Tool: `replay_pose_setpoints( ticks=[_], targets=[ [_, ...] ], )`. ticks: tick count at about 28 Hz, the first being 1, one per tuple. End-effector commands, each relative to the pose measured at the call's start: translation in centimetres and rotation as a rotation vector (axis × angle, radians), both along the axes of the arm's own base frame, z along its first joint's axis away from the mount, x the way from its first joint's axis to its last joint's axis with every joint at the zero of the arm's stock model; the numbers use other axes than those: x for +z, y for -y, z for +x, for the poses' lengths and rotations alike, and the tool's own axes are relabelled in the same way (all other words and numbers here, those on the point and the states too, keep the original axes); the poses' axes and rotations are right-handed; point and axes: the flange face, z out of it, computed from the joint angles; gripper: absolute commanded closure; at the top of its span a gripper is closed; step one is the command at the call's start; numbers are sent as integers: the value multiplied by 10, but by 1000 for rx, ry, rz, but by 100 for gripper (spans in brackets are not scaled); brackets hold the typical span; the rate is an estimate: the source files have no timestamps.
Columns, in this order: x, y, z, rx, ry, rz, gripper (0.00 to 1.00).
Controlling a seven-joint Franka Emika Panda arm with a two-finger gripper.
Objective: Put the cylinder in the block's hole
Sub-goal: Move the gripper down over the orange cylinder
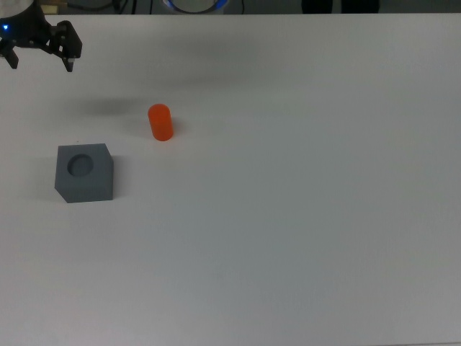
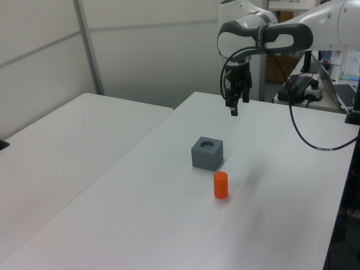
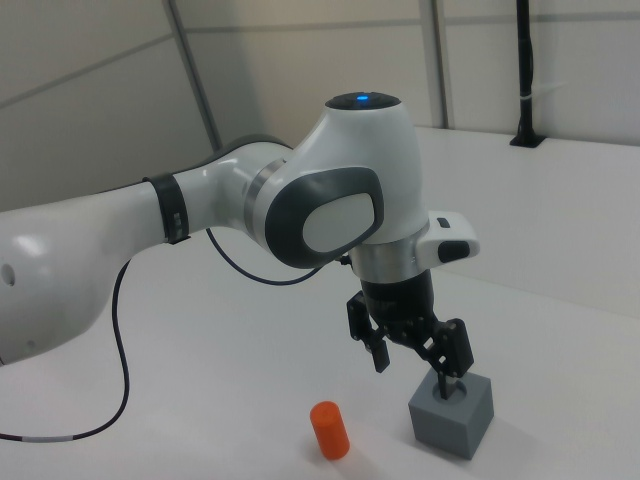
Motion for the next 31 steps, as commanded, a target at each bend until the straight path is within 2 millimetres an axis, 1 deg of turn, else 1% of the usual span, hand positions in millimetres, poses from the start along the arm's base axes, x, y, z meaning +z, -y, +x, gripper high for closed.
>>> replay_pose_setpoints(
  ticks=[1,6,7,9,11,12,14,16,17,18,21,22,23,27,29,31],
  targets=[
    [1,-8,0,-37,-20,-5,0],
    [-2,-27,5,-10,-29,-1,0],
    [-3,-33,6,-1,-40,1,0],
    [-5,-36,5,3,-56,6,0],
    [-8,-45,6,18,-65,9,0],
    [-12,-53,5,32,-73,11,0],
    [-14,-62,3,60,-82,15,0],
    [-17,-69,-3,73,-85,21,0],
    [-20,-78,-10,103,-88,26,0],
    [-23,-86,-13,128,-89,28,0],
    [-27,-101,-24,183,-66,29,0],
    [-30,-106,-27,195,-56,28,0],
    [-37,-119,-33,222,-27,22,0],
    [-50,-139,-47,263,20,16,0],
    [-64,-154,-53,295,22,15,0],
    [-74,-163,-54,314,16,16,0]
  ],
)
